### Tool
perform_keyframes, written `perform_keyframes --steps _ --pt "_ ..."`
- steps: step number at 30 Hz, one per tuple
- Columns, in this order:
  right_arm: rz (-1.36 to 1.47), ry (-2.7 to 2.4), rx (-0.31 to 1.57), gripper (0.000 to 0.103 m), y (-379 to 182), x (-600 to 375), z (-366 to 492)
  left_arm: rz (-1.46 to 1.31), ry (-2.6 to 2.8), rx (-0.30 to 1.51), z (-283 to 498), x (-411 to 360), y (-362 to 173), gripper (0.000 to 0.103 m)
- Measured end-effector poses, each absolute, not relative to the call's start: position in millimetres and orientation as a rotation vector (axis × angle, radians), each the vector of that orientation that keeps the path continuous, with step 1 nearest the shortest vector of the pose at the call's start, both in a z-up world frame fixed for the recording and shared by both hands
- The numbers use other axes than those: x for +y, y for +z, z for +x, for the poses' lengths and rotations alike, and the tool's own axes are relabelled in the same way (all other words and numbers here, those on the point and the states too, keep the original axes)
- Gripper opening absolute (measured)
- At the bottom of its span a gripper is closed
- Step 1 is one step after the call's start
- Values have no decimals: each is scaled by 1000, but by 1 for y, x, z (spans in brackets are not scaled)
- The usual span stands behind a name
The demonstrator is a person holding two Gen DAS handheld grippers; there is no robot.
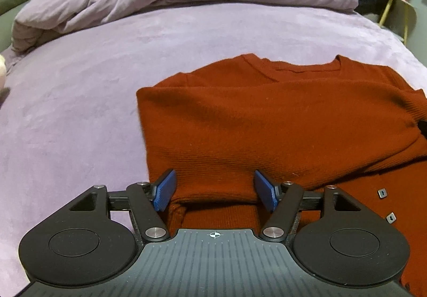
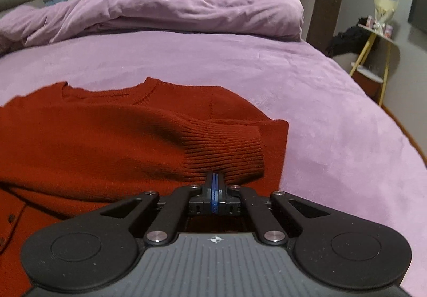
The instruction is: Fold small clothes
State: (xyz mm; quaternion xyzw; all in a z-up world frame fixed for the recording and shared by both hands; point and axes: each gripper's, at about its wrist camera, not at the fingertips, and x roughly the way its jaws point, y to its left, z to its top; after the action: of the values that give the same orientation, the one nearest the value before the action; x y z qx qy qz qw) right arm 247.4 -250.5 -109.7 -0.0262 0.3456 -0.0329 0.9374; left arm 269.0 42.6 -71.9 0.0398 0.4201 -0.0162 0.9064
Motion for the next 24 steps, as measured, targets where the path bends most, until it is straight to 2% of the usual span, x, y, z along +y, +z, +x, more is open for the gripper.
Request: perform_keyframes --steps 5,8,10,11,12,15,21,24 --pt "-79 -25 740 0 -103 -250 248 85 -2 899 265 42 -61 76" --pt "9 -25 803 4 -87 -261 233 57 -26 898 245 46 -50 76" --pt "38 -10 769 25 -77 -266 200 29 -90 900 222 52 -42 76" --pt "43 0 758 48 -74 -267 182 14 -123 897 207 57 -39 76" --pt "49 7 750 60 -71 -269 161 3 -151 899 189 62 -36 77" --pt "70 41 766 61 -66 -276 94 -39 -189 912 134 81 -32 81" --pt "257 -2 882 54 -69 -310 -14 -79 -123 991 41 111 -45 82" --pt "270 -51 938 54 -68 -315 -34 -163 -118 1021 20 121 -52 80"
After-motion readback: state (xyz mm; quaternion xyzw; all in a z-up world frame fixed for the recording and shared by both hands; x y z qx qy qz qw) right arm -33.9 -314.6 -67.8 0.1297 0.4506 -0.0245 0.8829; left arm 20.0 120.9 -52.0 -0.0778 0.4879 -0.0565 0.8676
